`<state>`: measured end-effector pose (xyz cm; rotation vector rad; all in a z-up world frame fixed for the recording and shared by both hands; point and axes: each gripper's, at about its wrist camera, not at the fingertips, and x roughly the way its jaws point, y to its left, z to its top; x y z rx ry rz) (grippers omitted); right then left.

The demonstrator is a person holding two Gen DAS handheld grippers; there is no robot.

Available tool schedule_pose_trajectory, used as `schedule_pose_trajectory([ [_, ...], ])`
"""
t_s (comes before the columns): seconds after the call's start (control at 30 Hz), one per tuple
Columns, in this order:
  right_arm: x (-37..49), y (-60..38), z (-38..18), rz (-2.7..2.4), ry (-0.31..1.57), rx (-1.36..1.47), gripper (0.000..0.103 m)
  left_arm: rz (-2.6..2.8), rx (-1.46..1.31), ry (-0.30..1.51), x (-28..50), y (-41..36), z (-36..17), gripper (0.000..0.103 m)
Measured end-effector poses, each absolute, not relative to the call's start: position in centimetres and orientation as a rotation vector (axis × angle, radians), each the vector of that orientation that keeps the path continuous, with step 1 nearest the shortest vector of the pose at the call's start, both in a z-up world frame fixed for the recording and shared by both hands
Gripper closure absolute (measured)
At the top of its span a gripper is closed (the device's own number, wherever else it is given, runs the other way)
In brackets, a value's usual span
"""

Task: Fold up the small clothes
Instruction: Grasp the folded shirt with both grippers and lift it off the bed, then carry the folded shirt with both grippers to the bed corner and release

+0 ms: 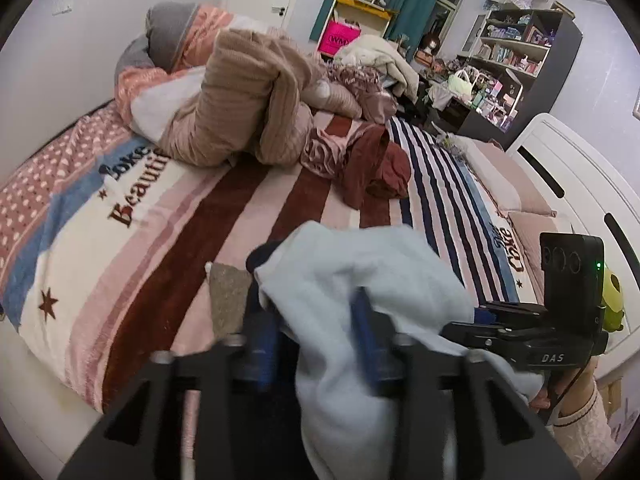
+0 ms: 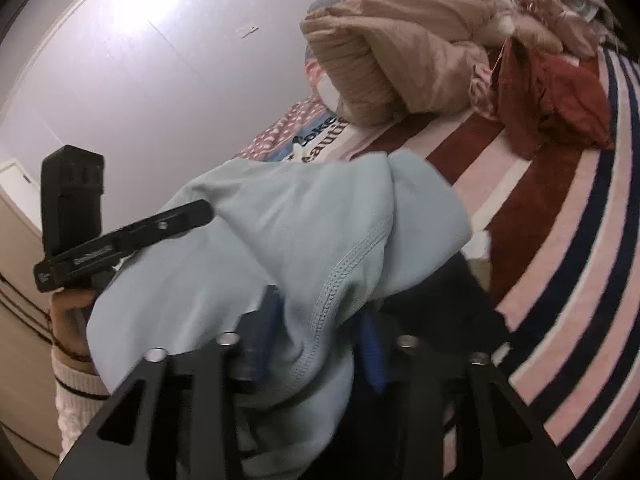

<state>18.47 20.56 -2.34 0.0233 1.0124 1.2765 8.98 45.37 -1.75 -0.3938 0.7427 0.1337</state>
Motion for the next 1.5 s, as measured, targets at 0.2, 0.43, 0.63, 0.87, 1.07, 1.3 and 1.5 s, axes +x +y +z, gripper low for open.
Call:
schedule_pose_trajectory([
  [0.2,18.6,17.8,0.0,1.268,0.953,0.030,0.044,0.133,-0.362,0.666,7.6,43.7,1.3,0.043],
  [0.43,17.6,15.7,0.7,1.259,0.943,0.030,0.043,0.171,-0.296,0.662,6.6,40.6,2.7,0.042],
  [0.63,15.0,10.8,1.2,1.240,0.878,-0.001,0.039,0.223,-0.191,0.596,3.9,34.6,4.5,0.042],
  [0.87,12.8,0.3,-0.5,1.172,0.881,0.050,0.034,0.200,-0.107,0.485,1.8,25.2,4.3,0.031],
  [1.07,10.2,-10.3,-2.2,0.998,0.805,0.041,0.033,0.167,-0.042,0.388,1.2,15.5,2.6,0.019],
  [1.3,4.3,-21.6,-3.0,0.745,0.614,-0.002,0.028,0.176,0.037,0.240,0.7,6.4,1.0,0.001],
  [1.5,-0.3,-25.7,-1.9,0.561,0.423,-0.050,0.010,0.163,0.003,0.144,0.3,2.5,0.3,0.001],
])
